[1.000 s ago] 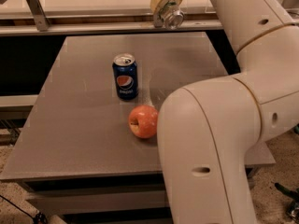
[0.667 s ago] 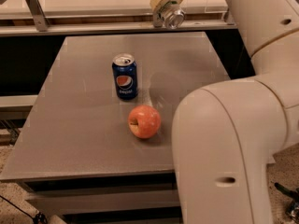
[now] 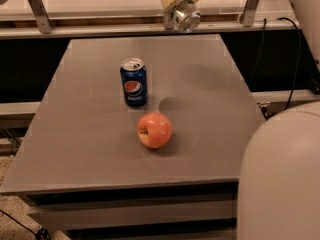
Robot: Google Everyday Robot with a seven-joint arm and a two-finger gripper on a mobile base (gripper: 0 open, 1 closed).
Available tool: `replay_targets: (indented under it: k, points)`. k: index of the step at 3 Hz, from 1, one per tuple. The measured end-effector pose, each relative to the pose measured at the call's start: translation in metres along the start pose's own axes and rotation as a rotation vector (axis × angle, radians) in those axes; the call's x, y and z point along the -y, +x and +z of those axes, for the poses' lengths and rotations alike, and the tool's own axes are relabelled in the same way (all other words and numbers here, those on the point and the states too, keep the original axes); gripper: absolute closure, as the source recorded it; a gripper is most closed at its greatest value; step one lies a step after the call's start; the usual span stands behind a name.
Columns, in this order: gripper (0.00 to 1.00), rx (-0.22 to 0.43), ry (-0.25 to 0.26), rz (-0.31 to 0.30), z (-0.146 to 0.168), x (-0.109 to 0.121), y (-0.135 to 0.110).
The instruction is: Place 7up can upright
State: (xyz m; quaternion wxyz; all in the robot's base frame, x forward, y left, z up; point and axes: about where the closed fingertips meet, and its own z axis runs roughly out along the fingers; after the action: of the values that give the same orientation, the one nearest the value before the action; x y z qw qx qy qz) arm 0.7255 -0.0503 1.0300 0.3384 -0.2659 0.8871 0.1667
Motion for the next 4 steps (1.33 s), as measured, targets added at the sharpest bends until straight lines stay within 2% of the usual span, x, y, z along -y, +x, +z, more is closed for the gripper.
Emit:
replay_targets:
  k: [2, 4]
  points:
    - [1.00, 0.060, -0.192, -0.041, -0.026, -0.057, 0.042]
    - [1.00, 0.145, -0.336, -0.051, -0.055, -0.091, 0.074]
